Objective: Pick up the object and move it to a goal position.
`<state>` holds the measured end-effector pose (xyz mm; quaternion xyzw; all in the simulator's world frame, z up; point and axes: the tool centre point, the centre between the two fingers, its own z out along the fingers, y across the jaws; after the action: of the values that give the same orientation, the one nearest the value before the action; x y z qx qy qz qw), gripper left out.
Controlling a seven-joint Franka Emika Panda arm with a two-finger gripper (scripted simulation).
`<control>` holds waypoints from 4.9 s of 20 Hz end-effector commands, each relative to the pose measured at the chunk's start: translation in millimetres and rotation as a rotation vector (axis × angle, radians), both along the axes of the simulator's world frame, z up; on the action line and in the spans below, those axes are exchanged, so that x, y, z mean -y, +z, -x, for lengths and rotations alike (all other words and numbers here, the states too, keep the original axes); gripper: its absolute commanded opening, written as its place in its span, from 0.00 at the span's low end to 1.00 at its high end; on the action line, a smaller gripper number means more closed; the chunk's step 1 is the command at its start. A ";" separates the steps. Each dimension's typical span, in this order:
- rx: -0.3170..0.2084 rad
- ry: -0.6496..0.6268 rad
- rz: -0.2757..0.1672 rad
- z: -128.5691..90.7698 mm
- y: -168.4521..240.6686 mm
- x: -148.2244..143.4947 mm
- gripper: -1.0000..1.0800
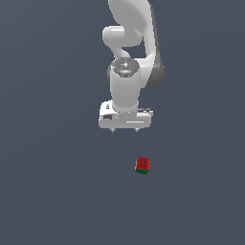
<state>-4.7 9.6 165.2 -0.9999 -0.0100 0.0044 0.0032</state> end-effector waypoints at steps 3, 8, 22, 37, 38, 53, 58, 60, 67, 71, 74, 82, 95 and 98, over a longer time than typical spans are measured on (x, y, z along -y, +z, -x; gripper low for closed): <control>-0.002 0.001 -0.002 0.7 -1.0 -2.5 0.96; -0.025 0.013 -0.019 7.4 -10.6 -25.9 0.96; -0.028 -0.004 -0.020 -2.3 -17.2 -35.0 0.96; -0.008 -0.137 -0.004 -69.5 -52.8 -61.5 0.96; -0.006 -0.147 -0.003 -73.9 -55.9 -63.6 0.96; 0.008 -0.221 0.007 -104.5 -81.6 -81.2 0.96; 0.007 -0.219 0.007 -103.7 -85.0 -81.2 0.96; 0.007 -0.219 0.007 -103.7 -91.1 -81.1 0.96; 0.008 -0.221 0.007 -103.0 -126.3 -81.3 0.96; 0.008 -0.221 0.007 -103.7 -133.3 -81.3 0.96; 0.008 -0.221 0.007 -104.6 -131.8 -81.3 0.96; 0.008 -0.221 0.007 -104.6 -131.8 -81.3 0.00; 0.007 -0.221 0.007 -94.0 -121.2 -83.6 0.00; 0.007 -0.221 0.007 -86.6 -112.9 -85.2 0.00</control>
<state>84.7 93.7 46.5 -0.9949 0.1005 0.0021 -0.0005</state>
